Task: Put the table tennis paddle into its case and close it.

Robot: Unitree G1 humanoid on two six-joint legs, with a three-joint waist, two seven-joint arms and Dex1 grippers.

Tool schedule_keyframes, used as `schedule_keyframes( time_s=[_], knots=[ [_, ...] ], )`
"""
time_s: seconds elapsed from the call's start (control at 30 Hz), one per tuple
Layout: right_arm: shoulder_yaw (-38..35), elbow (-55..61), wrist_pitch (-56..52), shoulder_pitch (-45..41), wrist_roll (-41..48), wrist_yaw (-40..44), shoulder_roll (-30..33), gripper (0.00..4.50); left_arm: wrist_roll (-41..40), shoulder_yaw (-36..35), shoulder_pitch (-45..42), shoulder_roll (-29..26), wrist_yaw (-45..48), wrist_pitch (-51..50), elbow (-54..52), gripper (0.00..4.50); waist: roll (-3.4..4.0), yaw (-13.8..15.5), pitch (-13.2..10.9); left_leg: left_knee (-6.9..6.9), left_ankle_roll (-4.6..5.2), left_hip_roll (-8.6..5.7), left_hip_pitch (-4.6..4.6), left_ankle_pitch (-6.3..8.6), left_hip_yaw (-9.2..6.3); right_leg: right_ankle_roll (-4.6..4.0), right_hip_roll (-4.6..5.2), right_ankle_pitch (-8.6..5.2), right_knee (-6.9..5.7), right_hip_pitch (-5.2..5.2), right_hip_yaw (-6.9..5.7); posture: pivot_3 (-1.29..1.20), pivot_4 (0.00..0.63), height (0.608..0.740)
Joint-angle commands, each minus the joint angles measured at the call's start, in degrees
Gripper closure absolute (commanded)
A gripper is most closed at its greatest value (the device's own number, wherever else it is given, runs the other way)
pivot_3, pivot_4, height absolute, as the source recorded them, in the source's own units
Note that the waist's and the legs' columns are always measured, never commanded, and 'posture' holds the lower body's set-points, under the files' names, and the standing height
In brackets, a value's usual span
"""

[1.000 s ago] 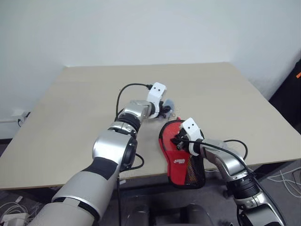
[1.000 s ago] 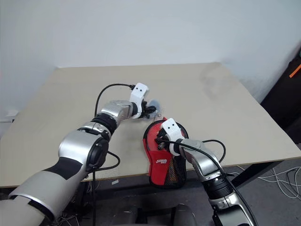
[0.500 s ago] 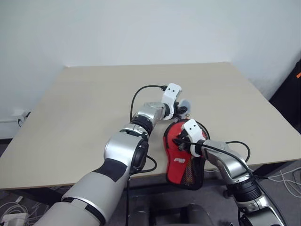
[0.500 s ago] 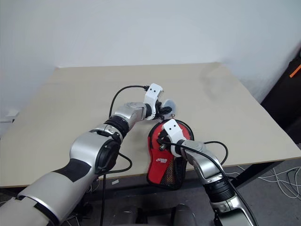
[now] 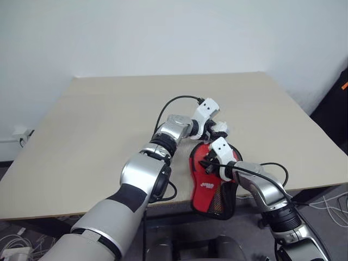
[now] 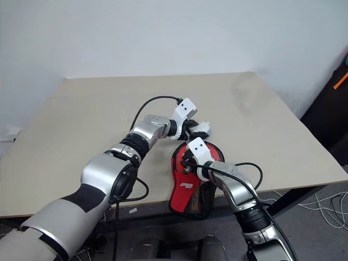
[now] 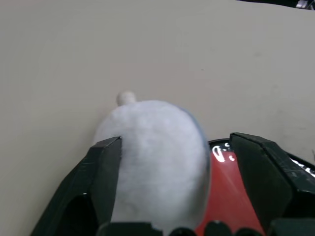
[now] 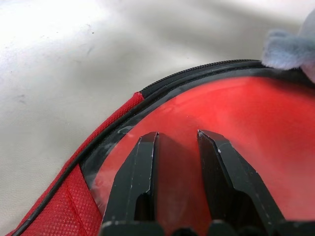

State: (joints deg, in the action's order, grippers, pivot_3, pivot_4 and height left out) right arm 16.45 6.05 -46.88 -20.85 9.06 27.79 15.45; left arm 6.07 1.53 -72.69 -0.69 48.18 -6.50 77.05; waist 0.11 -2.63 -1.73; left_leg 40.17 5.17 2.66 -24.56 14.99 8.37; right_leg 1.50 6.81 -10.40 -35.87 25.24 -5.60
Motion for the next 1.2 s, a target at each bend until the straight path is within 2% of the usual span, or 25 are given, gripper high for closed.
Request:
schedule_keyframes(
  time_s=[0.03,0.17,0.3,0.53,0.67,0.7,0.83,1.03,1.2],
  knots=[
    [0.09,-1.27,0.13,0.56,1.12,2.20,0.26,3.21,-0.73,-0.88,-1.05,-2.53,0.86,1.12,-2.17,0.83,0.00,0.00,0.00,0.00,0.00,0.00,0.00,0.00,0.00,0.00,0.00,0.00,0.00,0.00,0.00,0.00,0.000,0.724],
    [-1.96,4.64,2.82,1.73,4.44,7.05,1.88,3.21,-2.84,-2.88,-1.80,-5.22,3.70,0.72,-2.69,0.83,0.00,0.08,-0.01,0.01,0.03,-0.01,-0.05,0.01,-0.01,0.01,0.01,0.00,0.01,0.02,0.00,0.00,0.000,0.724],
    [-4.20,7.24,3.94,2.05,6.92,9.75,3.32,3.21,-4.86,-3.74,-1.43,-8.22,13.67,1.00,-4.22,0.83,-0.01,0.04,-0.03,0.07,0.11,-0.01,-0.09,0.06,-0.02,0.02,0.03,0.00,0.00,0.08,0.05,0.00,0.000,0.724],
    [-8.37,4.41,5.04,0.20,7.55,7.04,2.30,3.21,-3.49,-0.33,1.70,-12.94,24.70,0.32,-7.37,0.83,-0.01,0.01,-0.03,0.08,0.10,0.01,-0.08,0.07,0.02,0.02,0.01,0.00,-0.01,0.10,0.06,0.00,0.000,0.724],
    [-12.24,-0.37,5.33,-2.08,6.75,2.77,0.86,3.21,-4.31,1.22,5.04,-15.32,30.58,-0.91,-11.90,0.02,-0.01,0.04,-0.03,0.09,0.09,0.01,-0.09,0.06,0.07,0.01,0.01,0.00,-0.03,0.10,0.06,0.00,0.000,0.724],
    [-13.27,-1.88,5.63,-2.86,6.42,1.52,0.71,3.21,-4.62,1.45,6.23,-15.83,31.47,-1.38,-13.56,0.02,-0.01,0.04,-0.03,0.09,0.09,0.01,-0.09,0.06,0.14,0.01,0.02,0.00,-0.03,0.11,0.07,0.00,0.000,0.724],
    [-16.27,-5.43,6.03,-5.32,6.97,-0.89,0.48,3.21,-5.19,3.20,10.90,-16.20,32.78,-5.00,-20.48,0.02,0.00,0.04,-0.04,0.09,0.08,0.01,-0.10,0.06,0.23,0.01,0.02,0.00,-0.04,0.10,0.08,0.00,0.000,0.724],
    [-19.14,-11.58,5.94,-9.28,6.23,-4.97,0.25,3.21,-6.15,6.93,19.68,-13.18,30.14,-12.52,-34.27,0.02,0.01,-0.01,-0.04,0.09,0.08,0.02,-0.09,0.05,0.27,0.01,0.00,0.00,-0.06,0.11,0.13,0.00,0.000,0.724],
    [-20.88,-17.25,5.64,-11.14,5.71,-6.79,1.72,3.21,-5.56,8.51,21.94,-11.00,24.35,-18.43,-36.57,0.02,0.02,0.01,-0.04,0.09,0.08,0.01,-0.09,0.05,0.30,0.02,0.00,0.00,-0.05,0.10,0.15,0.00,0.000,0.724]
  ],
)
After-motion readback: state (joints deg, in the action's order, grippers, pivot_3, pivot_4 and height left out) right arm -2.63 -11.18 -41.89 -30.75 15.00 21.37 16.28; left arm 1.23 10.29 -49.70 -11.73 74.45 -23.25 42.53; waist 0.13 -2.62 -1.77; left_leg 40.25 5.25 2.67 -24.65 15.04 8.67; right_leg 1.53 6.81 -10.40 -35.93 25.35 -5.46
